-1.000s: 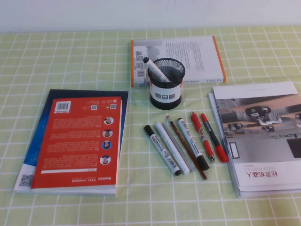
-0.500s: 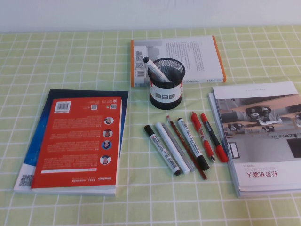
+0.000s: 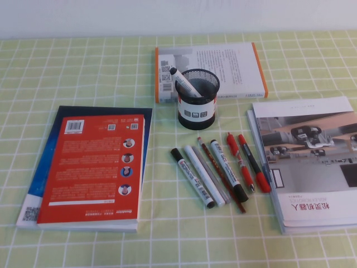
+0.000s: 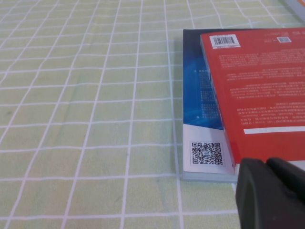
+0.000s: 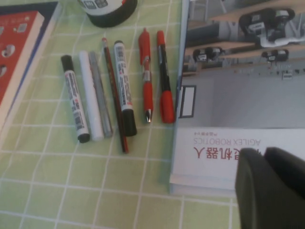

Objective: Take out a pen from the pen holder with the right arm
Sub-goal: 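Take a marker out of the pen holder and lay it on the table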

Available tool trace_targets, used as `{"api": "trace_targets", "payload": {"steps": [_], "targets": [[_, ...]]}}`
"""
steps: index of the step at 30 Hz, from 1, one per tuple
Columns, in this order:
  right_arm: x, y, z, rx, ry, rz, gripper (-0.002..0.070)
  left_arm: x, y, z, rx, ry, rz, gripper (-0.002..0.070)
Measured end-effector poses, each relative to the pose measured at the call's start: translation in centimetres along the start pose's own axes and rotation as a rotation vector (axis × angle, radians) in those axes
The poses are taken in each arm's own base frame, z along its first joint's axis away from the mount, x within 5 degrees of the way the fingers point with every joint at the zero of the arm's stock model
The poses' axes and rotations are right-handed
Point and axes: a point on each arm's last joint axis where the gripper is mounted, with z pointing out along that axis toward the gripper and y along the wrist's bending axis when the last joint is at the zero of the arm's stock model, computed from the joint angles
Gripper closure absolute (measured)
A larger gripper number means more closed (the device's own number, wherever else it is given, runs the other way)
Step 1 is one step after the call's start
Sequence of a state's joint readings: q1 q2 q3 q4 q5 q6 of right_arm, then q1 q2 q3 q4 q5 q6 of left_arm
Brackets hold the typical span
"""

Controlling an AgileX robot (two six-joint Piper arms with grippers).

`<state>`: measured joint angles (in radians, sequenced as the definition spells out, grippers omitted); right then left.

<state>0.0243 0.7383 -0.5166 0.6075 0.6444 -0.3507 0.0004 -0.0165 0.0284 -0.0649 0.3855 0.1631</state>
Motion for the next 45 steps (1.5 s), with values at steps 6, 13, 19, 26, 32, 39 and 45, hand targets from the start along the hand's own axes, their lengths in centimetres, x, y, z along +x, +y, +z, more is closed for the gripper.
{"api": "trace_targets", "payload": {"steps": [6,13,19,26,32,39,45], "targets": [[-3.3,1.6,2.8,-0.007,0.109,-0.149,0.0689,0.0,0.0,0.0,0.0,0.0,0.0,0.068],[-6.4,7.8,8.2,-0.088,0.166,-0.42,0.0689,0.0,0.0,0.0,0.0,0.0,0.0,0.068],[-7.7,11.8,13.5,-0.099,0.134,-0.662,0.0688,0.0,0.0,0.0,0.0,0.0,0.0,0.068],[-7.6,15.1,18.5,-0.155,-0.058,-0.882,0.0582,0.0,0.0,0.0,0.0,0.0,0.0,0.068],[-7.3,16.6,22.5,-0.223,-0.206,-0.938,0.0321,0.0,0.0,0.0,0.0,0.0,0.0,0.068],[-7.6,17.9,26.3,-0.246,-0.266,-0.896,0.0253,0.0,0.0,0.0,0.0,0.0,0.0,0.068],[-8.8,18.7,28.4,-0.21,-0.308,-0.924,0.0249,0.0,0.0,0.0,0.0,0.0,0.0,0.068]]}}
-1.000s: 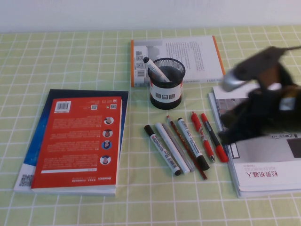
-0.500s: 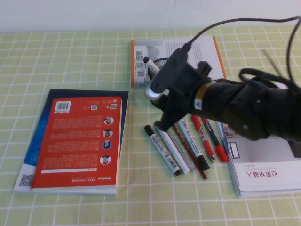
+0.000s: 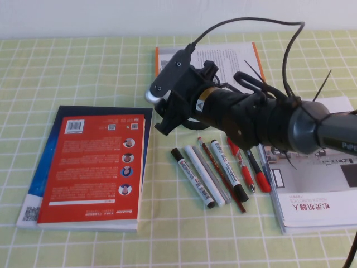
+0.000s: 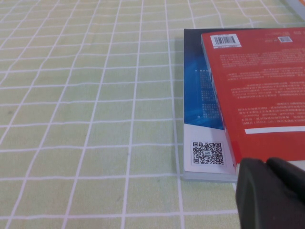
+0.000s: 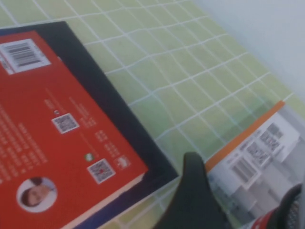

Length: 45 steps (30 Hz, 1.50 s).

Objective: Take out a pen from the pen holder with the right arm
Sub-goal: 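Take a marker out of the pen holder and lay it on the table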

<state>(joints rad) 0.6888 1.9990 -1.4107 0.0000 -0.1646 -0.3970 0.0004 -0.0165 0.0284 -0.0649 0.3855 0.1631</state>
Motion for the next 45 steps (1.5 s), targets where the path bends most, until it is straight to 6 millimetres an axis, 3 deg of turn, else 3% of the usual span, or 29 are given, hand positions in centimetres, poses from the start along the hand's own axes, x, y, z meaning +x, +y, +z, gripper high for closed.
{"api": "trace_targets", "payload": {"steps": [14,24,45], "targets": [[0.2,-2.5,0.1,0.131,-0.016,-0.022,0.0249,0.0,0.0,0.0,0.0,0.0,0.0,0.068],[0.9,-2.5,0.9,0.163,-0.032,-0.029,0.0248,0.0,0.0,0.0,0.0,0.0,0.0,0.068],[1.8,-2.6,4.6,0.155,-0.018,-0.064,0.0247,0.0,0.0,0.0,0.0,0.0,0.0,0.068]]}}
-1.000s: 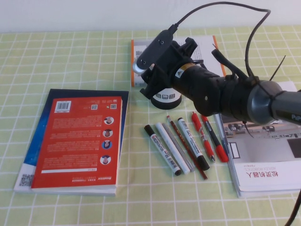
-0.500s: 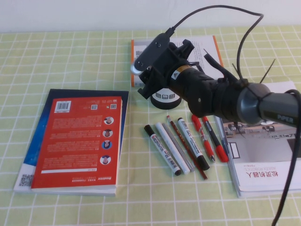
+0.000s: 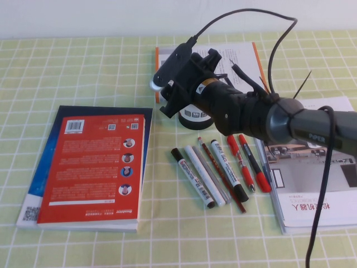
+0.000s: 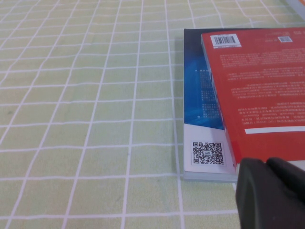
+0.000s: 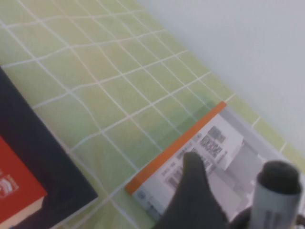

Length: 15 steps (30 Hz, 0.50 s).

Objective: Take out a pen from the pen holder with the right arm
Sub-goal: 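Take a marker out of the pen holder and lay it on the table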

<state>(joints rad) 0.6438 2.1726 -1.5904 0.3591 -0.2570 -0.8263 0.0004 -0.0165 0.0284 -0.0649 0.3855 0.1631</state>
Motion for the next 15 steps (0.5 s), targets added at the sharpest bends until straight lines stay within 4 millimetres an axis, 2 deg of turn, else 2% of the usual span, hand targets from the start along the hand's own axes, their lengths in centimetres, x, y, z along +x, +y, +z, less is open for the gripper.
{"api": "trace_targets", "payload": {"steps": [5,15], "targets": [[0.94,0.3,0.53,-0.009,0.025,0.005,0.026,0.0,0.0,0.0,0.0,0.0,0.0,0.068],[0.89,0.24,0.55,-0.003,0.022,0.013,0.0407,0.0,0.0,0.0,0.0,0.0,0.0,0.068]]}}
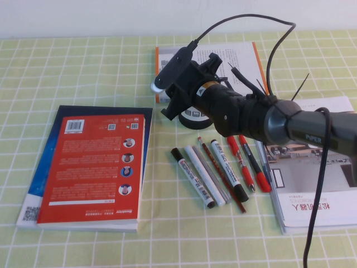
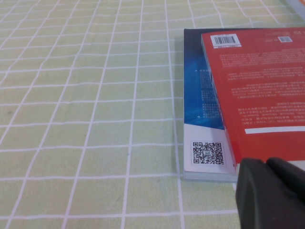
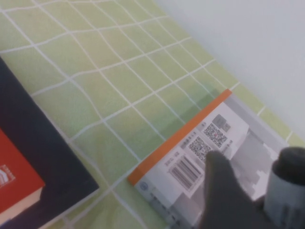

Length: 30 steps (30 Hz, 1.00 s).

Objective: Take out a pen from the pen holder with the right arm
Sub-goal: 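Take a marker out of the pen holder and lay it on the table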

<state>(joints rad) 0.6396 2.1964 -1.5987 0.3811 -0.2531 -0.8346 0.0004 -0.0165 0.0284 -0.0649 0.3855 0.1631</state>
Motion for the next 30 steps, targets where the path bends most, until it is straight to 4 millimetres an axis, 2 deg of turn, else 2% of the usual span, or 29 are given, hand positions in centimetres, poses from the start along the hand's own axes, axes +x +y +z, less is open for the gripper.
{"api": "trace_targets", "payload": {"steps": [8,22,30], "targets": [[-0.1,-0.1,0.0,0.01,-0.009,-0.003,0.0591,0.0,0.0,0.0,0.0,0.0,0.0,0.068],[-0.6,-0.4,-0.4,0.005,-0.011,0.004,0.0591,0.0,0.0,0.0,0.0,0.0,0.0,0.068],[-4.4,-2.3,-2.9,0.01,-0.063,0.033,0.0591,0.0,0.0,0.0,0.0,0.0,0.0,0.068]]}}
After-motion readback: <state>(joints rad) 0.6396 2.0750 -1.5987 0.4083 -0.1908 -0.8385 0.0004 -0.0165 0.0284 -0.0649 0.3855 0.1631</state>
